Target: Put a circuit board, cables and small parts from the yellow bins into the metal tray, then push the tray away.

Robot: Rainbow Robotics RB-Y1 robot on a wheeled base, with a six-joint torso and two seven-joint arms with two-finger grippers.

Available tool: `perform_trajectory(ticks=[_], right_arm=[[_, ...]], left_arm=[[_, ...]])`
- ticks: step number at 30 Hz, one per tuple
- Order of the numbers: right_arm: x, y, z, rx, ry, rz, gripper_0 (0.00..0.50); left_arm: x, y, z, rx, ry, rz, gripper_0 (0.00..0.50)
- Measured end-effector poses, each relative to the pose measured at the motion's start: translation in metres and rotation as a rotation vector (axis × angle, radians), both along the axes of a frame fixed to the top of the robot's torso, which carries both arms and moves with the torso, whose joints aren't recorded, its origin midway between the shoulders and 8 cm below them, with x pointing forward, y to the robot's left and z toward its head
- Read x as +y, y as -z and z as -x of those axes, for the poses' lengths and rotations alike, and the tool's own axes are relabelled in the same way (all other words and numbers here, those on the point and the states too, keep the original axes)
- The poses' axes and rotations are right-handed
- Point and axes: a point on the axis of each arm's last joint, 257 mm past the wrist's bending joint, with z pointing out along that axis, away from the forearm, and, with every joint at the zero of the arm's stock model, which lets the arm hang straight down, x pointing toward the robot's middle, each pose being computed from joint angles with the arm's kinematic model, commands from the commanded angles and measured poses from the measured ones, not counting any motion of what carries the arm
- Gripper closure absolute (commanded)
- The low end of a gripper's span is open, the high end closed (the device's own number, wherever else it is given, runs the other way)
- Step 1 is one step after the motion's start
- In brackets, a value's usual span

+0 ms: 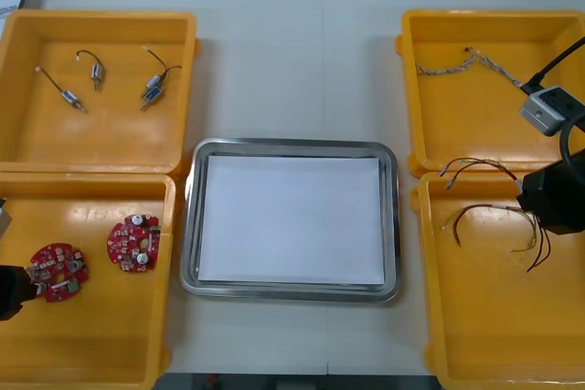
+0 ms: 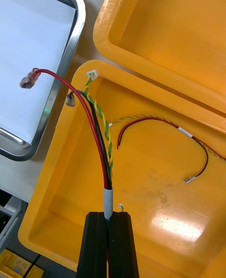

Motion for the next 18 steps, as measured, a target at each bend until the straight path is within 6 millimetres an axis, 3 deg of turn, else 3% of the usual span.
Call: perform_trajectory(ticks=[13, 18], right_arm=[[0.001, 0.0, 0.001, 0.002, -0.003, -0.002, 0.5], [0.001, 0.0, 0.001, 0.002, -0.003, -0.002, 0.5]], left_arm=[[-0.039, -0.011, -0.006, -0.021, 0.069, 0.085, 0.0], [-0.046, -0.003, -0.014, -0.048, -0.052, 0.122, 0.0]])
